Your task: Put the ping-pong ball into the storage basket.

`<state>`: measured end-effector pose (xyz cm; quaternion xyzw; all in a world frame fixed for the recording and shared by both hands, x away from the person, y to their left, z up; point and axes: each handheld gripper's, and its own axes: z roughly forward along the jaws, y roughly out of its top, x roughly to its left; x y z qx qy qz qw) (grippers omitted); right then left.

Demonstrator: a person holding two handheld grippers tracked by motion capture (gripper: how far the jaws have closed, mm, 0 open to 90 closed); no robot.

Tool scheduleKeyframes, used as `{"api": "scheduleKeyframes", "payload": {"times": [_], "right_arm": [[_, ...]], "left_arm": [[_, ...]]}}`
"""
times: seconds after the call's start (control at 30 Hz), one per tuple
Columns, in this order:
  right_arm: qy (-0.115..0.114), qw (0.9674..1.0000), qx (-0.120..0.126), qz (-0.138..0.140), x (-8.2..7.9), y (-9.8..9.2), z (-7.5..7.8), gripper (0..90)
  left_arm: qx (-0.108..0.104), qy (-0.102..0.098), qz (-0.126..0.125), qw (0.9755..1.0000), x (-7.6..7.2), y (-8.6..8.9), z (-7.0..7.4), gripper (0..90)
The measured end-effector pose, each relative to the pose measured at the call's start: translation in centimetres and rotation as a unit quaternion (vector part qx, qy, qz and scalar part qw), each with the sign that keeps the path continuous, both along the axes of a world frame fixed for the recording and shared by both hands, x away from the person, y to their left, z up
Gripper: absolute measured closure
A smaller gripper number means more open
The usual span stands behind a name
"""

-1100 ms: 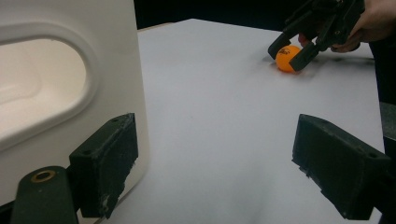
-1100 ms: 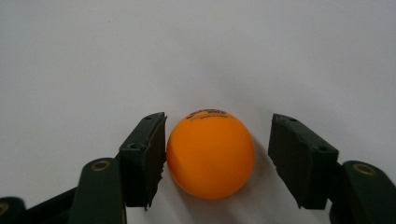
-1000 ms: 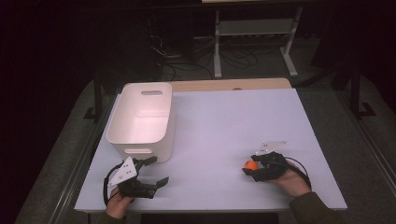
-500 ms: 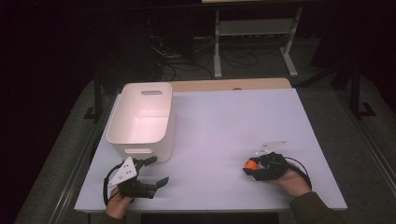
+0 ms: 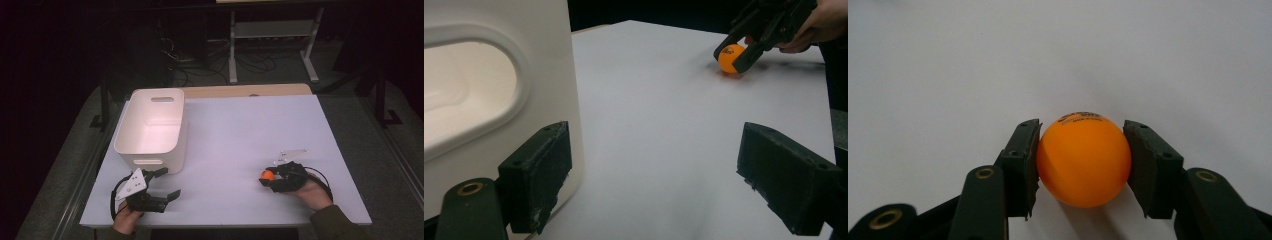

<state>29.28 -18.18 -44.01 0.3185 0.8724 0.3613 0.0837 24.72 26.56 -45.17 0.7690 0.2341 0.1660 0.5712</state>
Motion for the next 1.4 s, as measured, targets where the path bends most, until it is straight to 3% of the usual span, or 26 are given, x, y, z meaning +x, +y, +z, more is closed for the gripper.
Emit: {"api": "scheduleKeyframes", "payload": {"times": [1.4], "right_arm": [[0.005,0.9998,0.014,0.011,1.0,1.8,0.6,49.4]], "left_arm": [[0.002,-0.002,0.001,1.0,0.0,0.0,0.0,14.0]]}}
